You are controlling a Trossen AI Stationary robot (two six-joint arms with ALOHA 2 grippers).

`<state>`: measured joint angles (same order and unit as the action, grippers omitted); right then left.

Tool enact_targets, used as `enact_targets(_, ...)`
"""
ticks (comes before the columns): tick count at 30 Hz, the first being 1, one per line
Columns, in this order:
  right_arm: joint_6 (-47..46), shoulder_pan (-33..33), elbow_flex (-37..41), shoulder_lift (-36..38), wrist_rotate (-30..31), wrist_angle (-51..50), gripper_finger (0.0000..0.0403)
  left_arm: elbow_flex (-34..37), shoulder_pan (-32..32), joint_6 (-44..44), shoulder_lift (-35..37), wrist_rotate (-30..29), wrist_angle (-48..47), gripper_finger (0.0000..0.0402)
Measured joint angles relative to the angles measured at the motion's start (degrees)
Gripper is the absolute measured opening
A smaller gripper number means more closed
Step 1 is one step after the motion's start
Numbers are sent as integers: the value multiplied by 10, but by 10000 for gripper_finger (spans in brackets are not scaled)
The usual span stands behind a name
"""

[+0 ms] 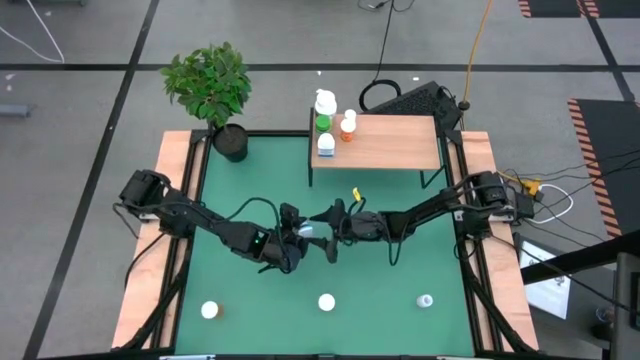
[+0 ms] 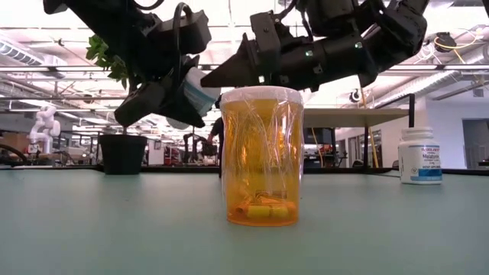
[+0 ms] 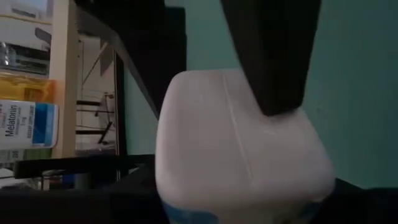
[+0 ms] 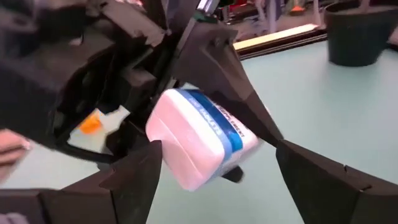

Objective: Pick and place medicine bottles onto shelf by color
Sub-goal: Put the bottom white blue medicine bottle on the shelf

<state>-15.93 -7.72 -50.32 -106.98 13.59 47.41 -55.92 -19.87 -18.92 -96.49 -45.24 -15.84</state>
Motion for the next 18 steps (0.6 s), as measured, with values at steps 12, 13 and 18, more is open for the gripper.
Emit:
enact_targets(12,282,-44,0,-1,53,-11,278,0,-1,120,0,101,-11,175)
enact_targets(13,315,-50,0,-1,61,-8,280,0,-1,126,0,117,-8,175)
enact_targets(18,391,-61,1,-2,71,3,303,0,-1,133,0,151,-1,182)
